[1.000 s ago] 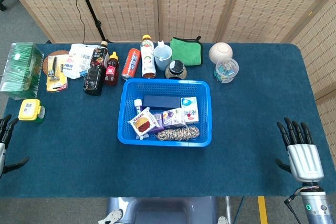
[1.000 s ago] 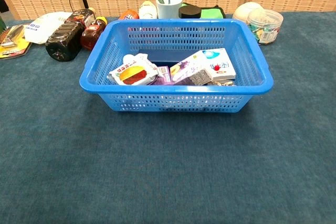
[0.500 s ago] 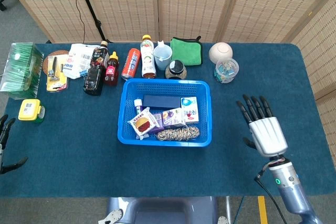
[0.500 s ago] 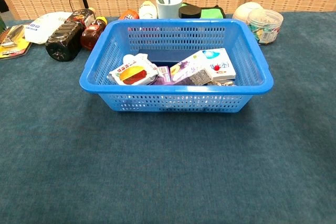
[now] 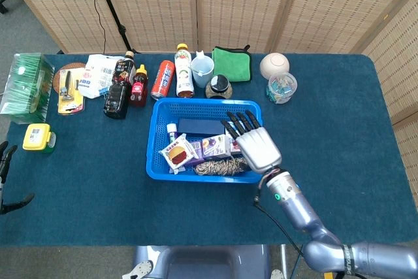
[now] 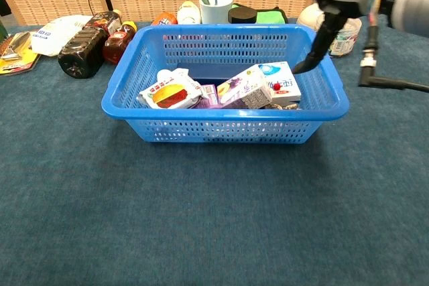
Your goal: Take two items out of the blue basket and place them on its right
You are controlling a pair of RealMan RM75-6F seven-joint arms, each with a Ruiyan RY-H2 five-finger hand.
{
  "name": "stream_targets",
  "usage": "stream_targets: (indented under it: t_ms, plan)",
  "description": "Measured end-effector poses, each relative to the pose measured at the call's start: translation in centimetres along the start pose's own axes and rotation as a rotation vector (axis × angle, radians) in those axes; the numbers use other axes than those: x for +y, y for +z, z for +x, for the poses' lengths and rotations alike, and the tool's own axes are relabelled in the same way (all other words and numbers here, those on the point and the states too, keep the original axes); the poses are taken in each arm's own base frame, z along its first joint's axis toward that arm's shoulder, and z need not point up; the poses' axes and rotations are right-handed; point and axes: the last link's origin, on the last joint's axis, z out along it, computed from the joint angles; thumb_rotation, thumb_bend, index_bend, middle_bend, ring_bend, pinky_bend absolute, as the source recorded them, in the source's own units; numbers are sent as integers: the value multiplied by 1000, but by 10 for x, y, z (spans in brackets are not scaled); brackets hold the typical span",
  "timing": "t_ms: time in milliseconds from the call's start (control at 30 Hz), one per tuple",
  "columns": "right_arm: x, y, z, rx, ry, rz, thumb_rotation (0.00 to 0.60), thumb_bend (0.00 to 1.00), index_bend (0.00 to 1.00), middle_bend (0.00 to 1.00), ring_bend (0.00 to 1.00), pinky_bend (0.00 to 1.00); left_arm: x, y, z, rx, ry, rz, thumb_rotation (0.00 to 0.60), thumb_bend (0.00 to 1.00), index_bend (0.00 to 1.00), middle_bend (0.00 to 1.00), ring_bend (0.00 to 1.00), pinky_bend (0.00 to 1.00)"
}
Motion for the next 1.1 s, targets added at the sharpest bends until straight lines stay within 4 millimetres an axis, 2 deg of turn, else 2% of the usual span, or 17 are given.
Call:
stream_targets:
  t_ms: [133, 367, 633, 833, 967, 1100]
  plan:
    - [-26, 29, 0, -42, 26, 15, 600, 0, 0, 0, 0, 22, -1, 3, -1, -7, 3, 11, 600, 0, 0, 0, 0, 0]
    - [-64, 61, -4, -96, -18, 39, 600, 0, 0, 0, 0, 70, -5, 8, 0, -13, 0, 26, 600, 0, 0, 0, 0, 0]
    - [-57, 79, -46, -210, -97, -24, 600, 0, 0, 0, 0, 115, -8, 9, 2, -10, -10, 31, 600, 0, 0, 0, 0, 0]
    - [-46, 85, -64, -251, -149, -55, 600, 0, 5, 10, 0, 162, -10, 10, 3, -6, -16, 40, 600, 0, 0, 0, 0, 0]
    - [-42, 87, -71, -269, -164, -61, 600, 0, 74, 77, 39, 252, -10, 10, 2, -11, -13, 42, 600, 0, 0, 0, 0, 0]
    - [-40, 89, -74, -274, -173, -67, 600, 0, 203, 217, 172, 370, -9, 10, 2, -13, -11, 42, 600, 0, 0, 0, 0, 0]
